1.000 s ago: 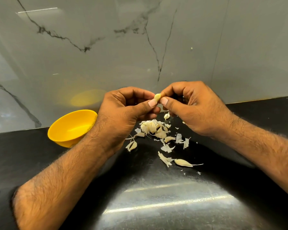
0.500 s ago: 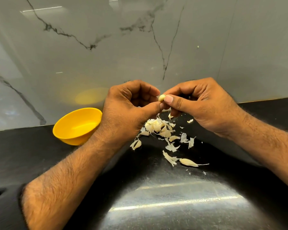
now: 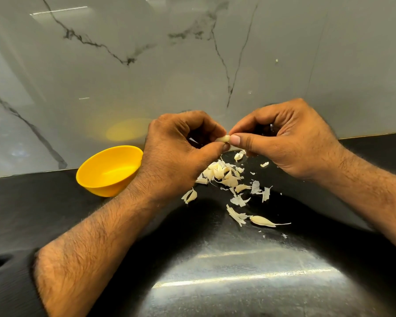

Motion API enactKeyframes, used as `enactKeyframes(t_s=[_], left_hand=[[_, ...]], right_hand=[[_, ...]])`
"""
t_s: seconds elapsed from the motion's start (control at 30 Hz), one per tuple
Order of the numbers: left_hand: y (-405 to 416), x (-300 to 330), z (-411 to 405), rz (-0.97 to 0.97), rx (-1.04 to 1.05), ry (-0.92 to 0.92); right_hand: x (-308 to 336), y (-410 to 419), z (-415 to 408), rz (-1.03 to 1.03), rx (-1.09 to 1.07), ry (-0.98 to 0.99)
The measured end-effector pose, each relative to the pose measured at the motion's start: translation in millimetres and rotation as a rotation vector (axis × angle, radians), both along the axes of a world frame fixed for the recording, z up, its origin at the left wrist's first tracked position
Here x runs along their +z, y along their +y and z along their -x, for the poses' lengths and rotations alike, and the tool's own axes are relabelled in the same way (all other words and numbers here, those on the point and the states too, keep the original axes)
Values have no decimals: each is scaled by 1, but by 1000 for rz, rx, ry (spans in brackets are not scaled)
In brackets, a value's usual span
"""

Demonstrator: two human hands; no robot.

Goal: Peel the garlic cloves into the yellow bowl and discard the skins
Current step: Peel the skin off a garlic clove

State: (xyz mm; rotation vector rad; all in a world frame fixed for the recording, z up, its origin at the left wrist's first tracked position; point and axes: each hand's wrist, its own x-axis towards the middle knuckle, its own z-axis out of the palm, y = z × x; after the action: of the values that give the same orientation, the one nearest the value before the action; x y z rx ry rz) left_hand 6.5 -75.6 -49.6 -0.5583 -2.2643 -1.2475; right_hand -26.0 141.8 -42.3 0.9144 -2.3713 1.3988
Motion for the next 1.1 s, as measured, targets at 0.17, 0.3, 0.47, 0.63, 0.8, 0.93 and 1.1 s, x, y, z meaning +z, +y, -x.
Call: enactKeyframes(t_s=[0.17,0.3,0.47,0.63,0.8,0.93,1.1], left_hand=[[-1,0,0,30,6,17],[-1,0,2,45,12,23],[-2,-1,3,41,9,23],[0,-1,2,66,-3,47],[2,-2,-1,59,-9,66],[2,-3,-1,47,-9,74],[2,-2,-1,60,-9,75]], right_hand=[[0,0,-1,-110,-17,50],[1,-2,-3,-152,-8,72],[3,2,-1,-29,75,-24],[-2,-3,-3,-73,35,9],[-1,-2,-3,-84,-31,76],[-2,-3,-3,-100,-49,114],[-4,-3,-2,-133,-21,98]])
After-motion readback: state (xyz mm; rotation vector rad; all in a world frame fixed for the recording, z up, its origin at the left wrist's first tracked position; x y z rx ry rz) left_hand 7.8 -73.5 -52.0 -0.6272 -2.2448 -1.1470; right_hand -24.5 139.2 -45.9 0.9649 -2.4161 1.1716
